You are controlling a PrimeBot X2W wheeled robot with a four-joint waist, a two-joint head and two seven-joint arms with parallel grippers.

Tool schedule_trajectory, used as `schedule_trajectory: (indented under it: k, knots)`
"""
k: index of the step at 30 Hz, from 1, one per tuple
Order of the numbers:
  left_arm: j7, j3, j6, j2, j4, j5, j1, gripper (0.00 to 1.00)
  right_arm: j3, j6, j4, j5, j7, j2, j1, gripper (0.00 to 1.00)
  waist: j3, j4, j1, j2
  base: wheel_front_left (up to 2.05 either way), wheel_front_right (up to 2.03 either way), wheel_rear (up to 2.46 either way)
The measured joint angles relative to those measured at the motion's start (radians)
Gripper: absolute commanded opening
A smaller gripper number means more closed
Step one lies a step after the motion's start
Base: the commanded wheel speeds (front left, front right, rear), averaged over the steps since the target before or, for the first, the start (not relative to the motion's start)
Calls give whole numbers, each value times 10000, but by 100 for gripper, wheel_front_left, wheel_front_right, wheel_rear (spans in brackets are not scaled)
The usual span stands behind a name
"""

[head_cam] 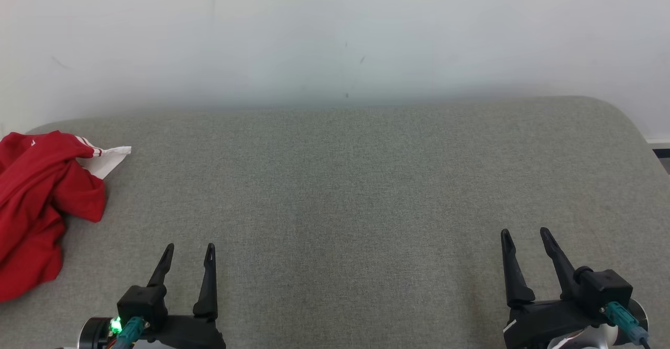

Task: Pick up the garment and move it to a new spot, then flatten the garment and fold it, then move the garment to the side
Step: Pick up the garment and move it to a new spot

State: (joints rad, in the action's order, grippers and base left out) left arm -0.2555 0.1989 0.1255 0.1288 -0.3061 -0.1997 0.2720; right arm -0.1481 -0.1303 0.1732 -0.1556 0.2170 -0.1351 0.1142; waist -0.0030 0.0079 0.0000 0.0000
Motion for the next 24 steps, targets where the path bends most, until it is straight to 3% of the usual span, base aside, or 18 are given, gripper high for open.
schedule_trajectory:
  k: [24]
  knots:
    - [180, 25, 259, 117, -8, -155, 166, 100, 163, 0, -245, -257, -268, -50, -2, 100, 63, 296, 0, 0, 0, 0, 0]
